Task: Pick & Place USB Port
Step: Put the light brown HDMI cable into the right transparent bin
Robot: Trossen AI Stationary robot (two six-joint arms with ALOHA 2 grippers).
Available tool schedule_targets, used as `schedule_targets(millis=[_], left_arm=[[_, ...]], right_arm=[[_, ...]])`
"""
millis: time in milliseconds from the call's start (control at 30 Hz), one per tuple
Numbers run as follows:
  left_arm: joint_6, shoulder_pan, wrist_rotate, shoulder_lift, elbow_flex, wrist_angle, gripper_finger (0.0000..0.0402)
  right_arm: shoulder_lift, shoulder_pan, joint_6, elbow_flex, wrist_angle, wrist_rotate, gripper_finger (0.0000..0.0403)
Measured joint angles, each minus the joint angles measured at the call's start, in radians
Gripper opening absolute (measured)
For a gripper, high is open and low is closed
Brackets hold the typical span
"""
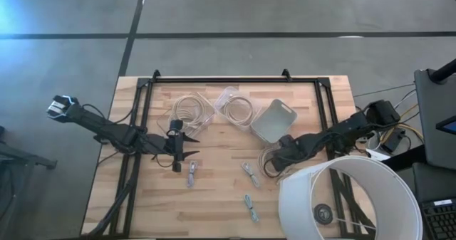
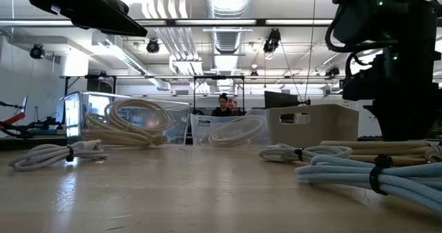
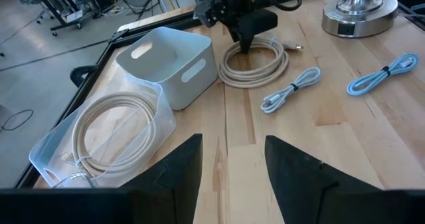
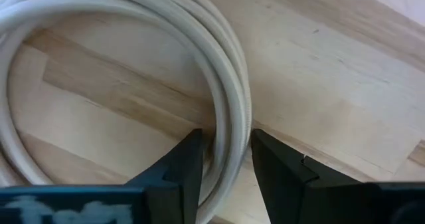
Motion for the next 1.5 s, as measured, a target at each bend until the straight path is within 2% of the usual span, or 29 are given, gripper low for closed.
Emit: schedule_targets(millis=[133, 367, 567, 767, 933, 1133, 1500], left_arm=[[0.0, 0.0, 0.0, 0.0, 0.0, 0.002, 0.0168], [0.0, 0.0, 0.0, 0.0, 0.0, 0.0, 0.0168], [0.0, 0.0, 0.0, 0.0, 0.0, 0.0, 0.0168], [0.0, 0.0, 0.0, 0.0, 0.0, 0.0, 0.0168], [0.0, 0.0, 0.0, 0.0, 0.0, 0.0, 0.0168], [0.0, 0.0, 0.0, 0.0, 0.0, 0.0, 0.0168], [0.001, 0.0, 0.0, 0.0, 0.0, 0.0, 0.0168]], right_arm=[[0.001, 0.0, -0.003, 0.01, -0.006, 0.004, 0.0099], [-0.001, -0.001, -0.034, 0.031, -0.001, 0.01, 0.0033], [0.002, -0.001, -0.072, 0.065, 0.027, -0.035, 0.0032], [-0.002, 0.001, -0.233, 0.144, 0.02, -0.022, 0.0033], [-0.003, 0.001, -0.399, 0.235, 0.015, 0.033, 0.0039], [-0.003, 0.0, -0.585, 0.346, 0.012, 0.158, 0.0038], [0.039, -0.013, -0.981, 0.558, 0.015, 0.467, 0.0043]])
